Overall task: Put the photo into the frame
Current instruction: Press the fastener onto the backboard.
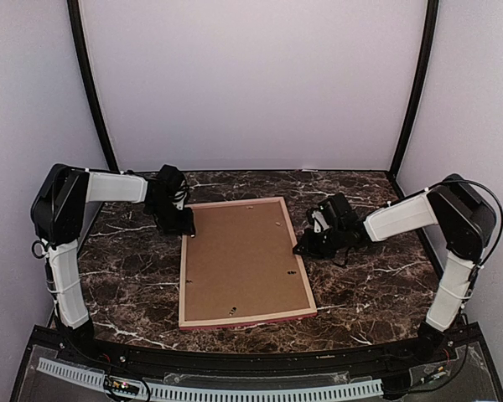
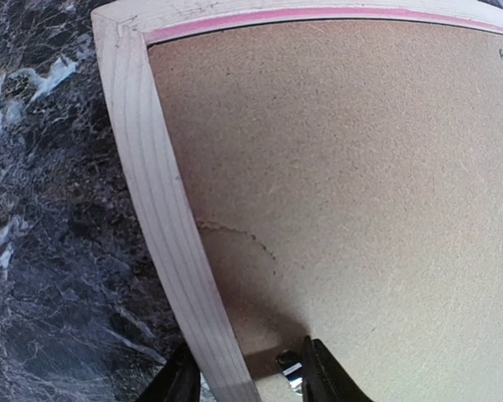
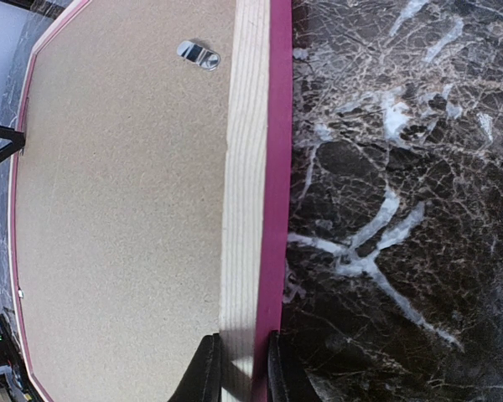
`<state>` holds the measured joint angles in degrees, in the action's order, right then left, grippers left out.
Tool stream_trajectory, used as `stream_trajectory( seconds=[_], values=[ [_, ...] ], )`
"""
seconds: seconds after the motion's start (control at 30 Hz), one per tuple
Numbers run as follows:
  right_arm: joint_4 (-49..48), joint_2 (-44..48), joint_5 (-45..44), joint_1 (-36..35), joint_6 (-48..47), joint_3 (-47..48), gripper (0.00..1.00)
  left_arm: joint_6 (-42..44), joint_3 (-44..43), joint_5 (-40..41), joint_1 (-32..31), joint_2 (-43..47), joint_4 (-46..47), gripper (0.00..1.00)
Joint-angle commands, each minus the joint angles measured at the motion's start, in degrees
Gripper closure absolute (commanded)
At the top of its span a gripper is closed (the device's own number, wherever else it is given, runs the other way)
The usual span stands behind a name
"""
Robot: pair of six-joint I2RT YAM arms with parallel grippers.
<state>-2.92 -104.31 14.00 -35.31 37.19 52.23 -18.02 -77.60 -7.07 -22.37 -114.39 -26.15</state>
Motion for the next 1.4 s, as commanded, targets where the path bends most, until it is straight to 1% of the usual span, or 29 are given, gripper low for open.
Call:
stream_trajectory(
  seconds=[0.0, 0.9, 1.37],
  values=[
    [5.6, -3.4, 0.8, -0.9, 0.5, -2.7, 0.84, 1.5, 2.8, -1.3, -0.8, 0.6, -6.1, 0.6],
    [5.5, -3.0, 0.8, -0.8, 0.5, -3.0, 0.84, 2.1, 4.9, -1.8, -0.7, 1.0, -6.7, 0.73],
    [6.2, -2.8, 0.6, -0.9, 0.2, -2.7, 0.85, 2.7, 8.9, -2.5, 0.5, 1.7, -7.0, 0.77]
  ],
)
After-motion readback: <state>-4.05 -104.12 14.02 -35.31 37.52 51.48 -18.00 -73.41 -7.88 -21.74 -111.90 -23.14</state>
